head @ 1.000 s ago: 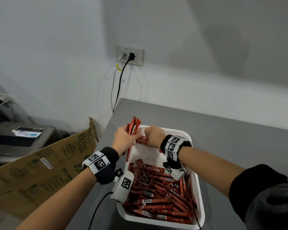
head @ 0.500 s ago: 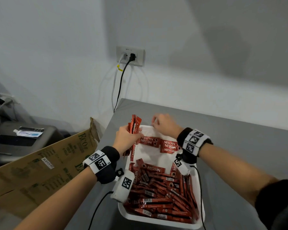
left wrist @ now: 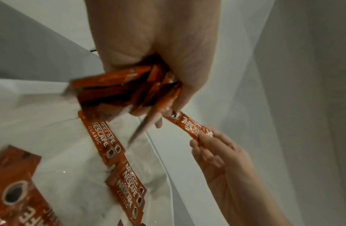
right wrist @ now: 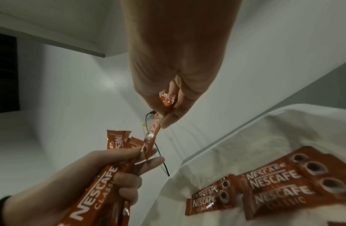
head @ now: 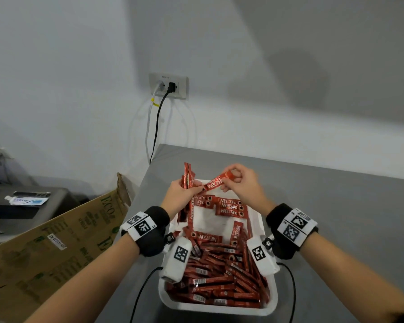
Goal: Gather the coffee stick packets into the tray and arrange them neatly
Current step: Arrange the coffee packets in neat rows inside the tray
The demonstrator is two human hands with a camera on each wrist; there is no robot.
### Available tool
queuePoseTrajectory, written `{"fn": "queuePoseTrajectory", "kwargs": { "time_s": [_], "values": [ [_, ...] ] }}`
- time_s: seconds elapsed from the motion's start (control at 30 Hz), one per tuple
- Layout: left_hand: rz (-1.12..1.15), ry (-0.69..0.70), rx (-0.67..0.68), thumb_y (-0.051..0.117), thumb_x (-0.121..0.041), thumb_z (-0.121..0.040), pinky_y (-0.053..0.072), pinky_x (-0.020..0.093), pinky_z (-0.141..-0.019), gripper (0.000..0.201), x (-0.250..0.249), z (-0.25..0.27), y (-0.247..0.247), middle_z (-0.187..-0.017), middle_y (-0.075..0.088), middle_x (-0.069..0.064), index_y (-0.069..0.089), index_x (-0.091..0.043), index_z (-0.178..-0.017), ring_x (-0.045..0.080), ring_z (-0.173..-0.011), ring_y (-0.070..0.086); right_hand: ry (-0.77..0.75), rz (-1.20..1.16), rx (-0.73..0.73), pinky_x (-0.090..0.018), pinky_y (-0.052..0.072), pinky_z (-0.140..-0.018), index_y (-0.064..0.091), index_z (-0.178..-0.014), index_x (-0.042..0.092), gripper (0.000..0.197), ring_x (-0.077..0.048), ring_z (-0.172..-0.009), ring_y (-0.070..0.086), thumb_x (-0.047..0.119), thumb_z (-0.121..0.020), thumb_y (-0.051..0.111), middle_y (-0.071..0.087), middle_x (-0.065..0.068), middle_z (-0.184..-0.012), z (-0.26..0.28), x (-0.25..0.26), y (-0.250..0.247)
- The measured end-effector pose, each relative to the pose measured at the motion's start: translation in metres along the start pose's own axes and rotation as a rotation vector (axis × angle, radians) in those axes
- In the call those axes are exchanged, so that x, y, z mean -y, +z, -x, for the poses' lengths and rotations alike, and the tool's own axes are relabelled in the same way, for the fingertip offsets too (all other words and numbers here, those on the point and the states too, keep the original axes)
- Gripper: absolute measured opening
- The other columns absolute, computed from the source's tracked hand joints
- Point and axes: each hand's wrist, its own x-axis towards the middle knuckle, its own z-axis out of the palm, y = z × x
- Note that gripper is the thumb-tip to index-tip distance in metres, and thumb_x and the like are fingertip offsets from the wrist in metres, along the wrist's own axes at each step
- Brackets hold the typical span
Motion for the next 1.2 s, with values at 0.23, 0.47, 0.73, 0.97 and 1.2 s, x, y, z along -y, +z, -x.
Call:
{"fn": "queuePoseTrajectory", "kwargs": {
  "time_s": [0.23,0.47,0.73,0.97,1.2],
  "values": [
    [-0.031,-0.017,-0.055,0.070,-0.015,-0.082,0.055,0.035,-0.079,0.009,0.001,0.003,-0.005,-0.078,0.071,0.005,0.063,-0.011,-0.078,0.018,-0.073,0.068,0.019,0.099,0.045,-0.022,0.056,-0.061,0.057,-0.086,0.018,0.016,-0.008,-0.056,0.067,0.008,-0.084,0.068,0.068,-0.001,-0.064,0.014,-0.004,-0.004],
    [0.055,-0.087,-0.122,0.068,-0.013,-0.083,0.056,0.032,-0.076,0.006,0.006,0.003,-0.006,-0.072,0.071,0.003,0.063,-0.009,-0.080,0.019,-0.072,0.067,0.073,0.070,0.010,-0.027,0.058,-0.066,0.061,-0.096,0.013,0.018,-0.008,-0.060,0.066,0.018,-0.082,0.072,0.070,-0.002,-0.083,0.011,-0.016,-0.003],
    [0.068,0.008,-0.091,0.068,-0.011,-0.082,0.053,0.034,-0.082,0.007,0.000,0.005,0.012,-0.080,0.072,0.010,0.068,-0.006,-0.088,0.023,-0.084,0.068,-0.056,-0.133,-0.092,-0.031,0.058,-0.072,0.068,-0.091,0.003,0.008,-0.019,-0.069,0.067,0.009,-0.086,0.067,0.069,-0.009,-0.076,0.005,-0.006,0.035],
    [-0.181,0.032,-0.319,0.068,-0.008,-0.082,0.050,0.019,-0.059,0.015,0.001,-0.001,-0.010,-0.071,0.061,0.000,0.058,-0.017,-0.075,0.017,-0.068,0.060,-0.028,0.498,0.212,-0.020,0.050,-0.072,0.072,-0.096,0.004,0.014,-0.015,-0.074,0.063,0.012,-0.089,0.064,0.072,-0.008,-0.088,-0.024,-0.011,0.023],
    [-0.393,0.078,-0.306,0.064,-0.009,-0.084,0.049,0.024,-0.064,0.012,0.004,-0.005,-0.021,-0.067,0.058,-0.002,0.058,-0.015,-0.075,0.014,-0.065,0.057,-0.111,1.110,0.557,-0.032,0.050,-0.078,0.071,-0.100,0.012,0.018,-0.025,-0.094,0.063,0.010,-0.087,0.058,0.068,-0.006,-0.103,-0.038,-0.017,0.045]
  ]
}}
